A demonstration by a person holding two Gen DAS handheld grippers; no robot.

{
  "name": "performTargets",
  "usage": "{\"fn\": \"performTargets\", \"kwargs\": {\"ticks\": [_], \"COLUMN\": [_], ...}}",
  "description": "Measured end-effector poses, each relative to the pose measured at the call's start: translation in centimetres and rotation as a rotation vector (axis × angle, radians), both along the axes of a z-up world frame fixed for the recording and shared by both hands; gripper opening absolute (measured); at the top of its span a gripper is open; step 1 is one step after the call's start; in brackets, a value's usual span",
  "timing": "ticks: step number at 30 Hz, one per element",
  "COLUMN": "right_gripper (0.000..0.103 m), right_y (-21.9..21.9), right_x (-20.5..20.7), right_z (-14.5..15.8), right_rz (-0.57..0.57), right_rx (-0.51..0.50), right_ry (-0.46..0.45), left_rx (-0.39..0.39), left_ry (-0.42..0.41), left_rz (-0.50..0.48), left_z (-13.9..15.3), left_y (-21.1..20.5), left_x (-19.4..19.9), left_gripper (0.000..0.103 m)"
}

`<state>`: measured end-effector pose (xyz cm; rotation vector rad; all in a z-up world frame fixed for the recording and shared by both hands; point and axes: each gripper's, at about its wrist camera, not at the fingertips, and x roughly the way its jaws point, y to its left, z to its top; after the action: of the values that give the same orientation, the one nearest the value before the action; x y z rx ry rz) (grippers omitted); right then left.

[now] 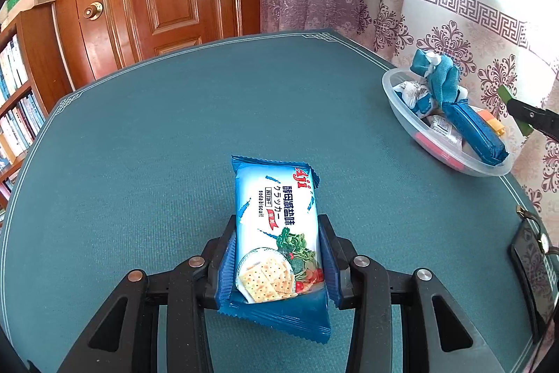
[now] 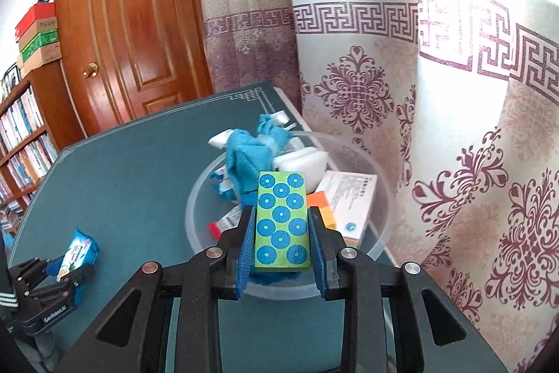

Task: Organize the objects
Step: 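Carry the green dotted block into the bowl and open the right gripper, then lower the cracker packet into the bowl and open the left gripper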

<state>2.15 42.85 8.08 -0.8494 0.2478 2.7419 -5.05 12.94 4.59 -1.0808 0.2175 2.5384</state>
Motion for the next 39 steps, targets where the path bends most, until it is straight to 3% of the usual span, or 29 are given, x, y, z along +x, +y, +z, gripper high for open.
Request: {"fn": "performTargets", "kwargs": {"ticks": [6, 12, 24, 33, 39], "right_gripper": [0.030, 0.032, 0.033, 0.036, 0.036], "right_y": [3.6, 4.4, 4.0, 3.5, 4.0], "right_x": [-2.7, -3.5, 0.2, 1.9, 2.8], "right_z": [-1.6, -2.2, -1.5, -1.3, -1.2], "right_rz": [-0.060, -0.029, -0.010, 0.031, 0.041], "right_rx": [0.013, -0.012, -0.037, -0.042, -0.065], "right_ry": [-0.049, -0.049, 0.030, 0.059, 0.078], "left_rx": [-0.008, -0.012, 0.008, 0.098, 0.104], "left_ry": [-0.001, -0.005, -0.009, -0.081, -0.097], "left_rz": [-0.030, -0.051, -0.139, -0.186, -0.188], "left_z": [0.2, 0.6, 2.1, 3.4, 3.2], "left_y": [1.7, 3.1, 8.0, 12.6, 15.0], "left_x": [0.2, 0.0, -0.4, -1.9, -2.7], "left_gripper": [0.044, 0.044, 0.044, 0.044, 0.044]}}
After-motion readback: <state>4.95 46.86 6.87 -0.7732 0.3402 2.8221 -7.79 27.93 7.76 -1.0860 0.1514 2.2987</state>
